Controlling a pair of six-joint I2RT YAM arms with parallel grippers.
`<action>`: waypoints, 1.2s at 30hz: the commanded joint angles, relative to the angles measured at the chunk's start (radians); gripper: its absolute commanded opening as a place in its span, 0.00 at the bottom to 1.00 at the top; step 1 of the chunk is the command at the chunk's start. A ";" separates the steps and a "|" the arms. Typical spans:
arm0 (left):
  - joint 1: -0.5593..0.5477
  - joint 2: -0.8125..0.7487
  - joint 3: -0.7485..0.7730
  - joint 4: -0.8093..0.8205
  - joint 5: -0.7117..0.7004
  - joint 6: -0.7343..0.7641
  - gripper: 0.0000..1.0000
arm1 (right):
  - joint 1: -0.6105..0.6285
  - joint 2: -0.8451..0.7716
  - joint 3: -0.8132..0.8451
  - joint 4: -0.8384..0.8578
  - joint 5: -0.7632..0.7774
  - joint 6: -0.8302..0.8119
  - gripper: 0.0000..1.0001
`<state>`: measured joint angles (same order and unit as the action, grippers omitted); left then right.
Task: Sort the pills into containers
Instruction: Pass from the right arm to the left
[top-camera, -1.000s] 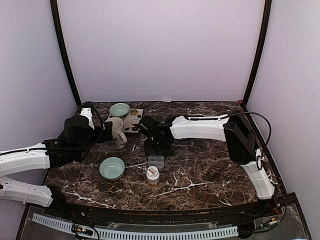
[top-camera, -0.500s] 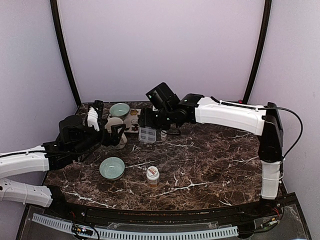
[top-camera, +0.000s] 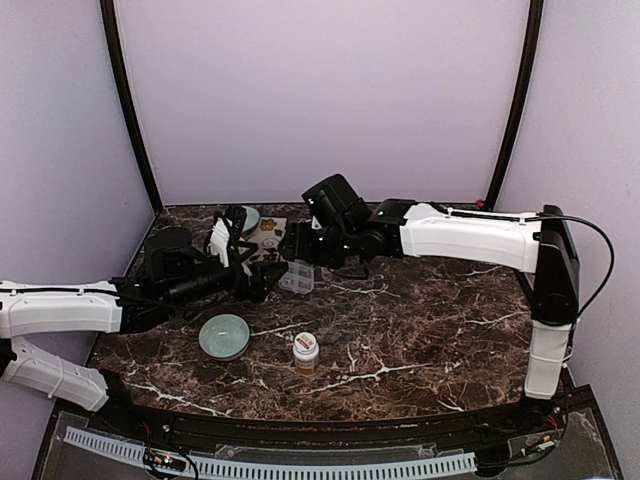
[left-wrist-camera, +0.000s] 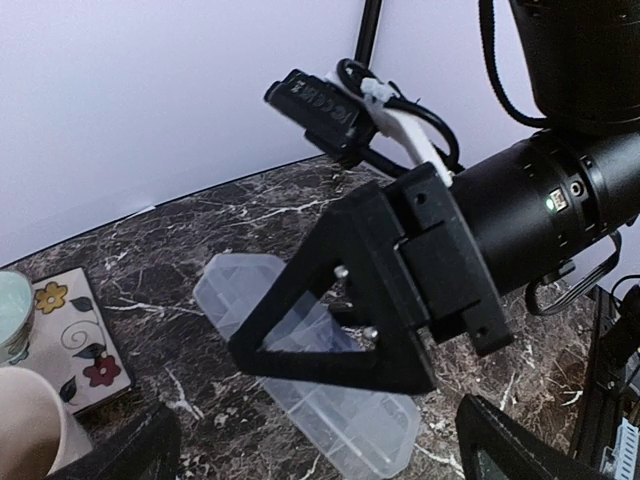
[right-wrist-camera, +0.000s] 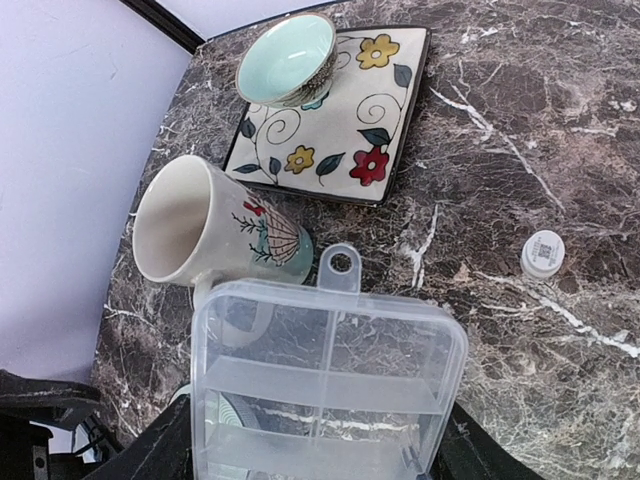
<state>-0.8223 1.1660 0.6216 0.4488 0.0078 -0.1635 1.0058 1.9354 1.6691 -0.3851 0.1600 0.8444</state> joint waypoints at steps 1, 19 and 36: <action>-0.009 0.041 0.072 -0.005 0.092 0.012 0.99 | -0.005 -0.055 -0.010 0.076 -0.015 0.015 0.55; -0.010 0.157 0.263 -0.309 0.115 -0.100 0.99 | -0.007 -0.067 -0.005 0.089 -0.010 0.000 0.55; 0.012 0.215 0.305 -0.350 0.106 -0.225 0.48 | -0.006 -0.056 -0.015 0.078 0.009 0.005 0.54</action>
<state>-0.8257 1.3991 0.9176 0.1036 0.1074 -0.3523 1.0050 1.8954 1.6478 -0.3367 0.1585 0.8505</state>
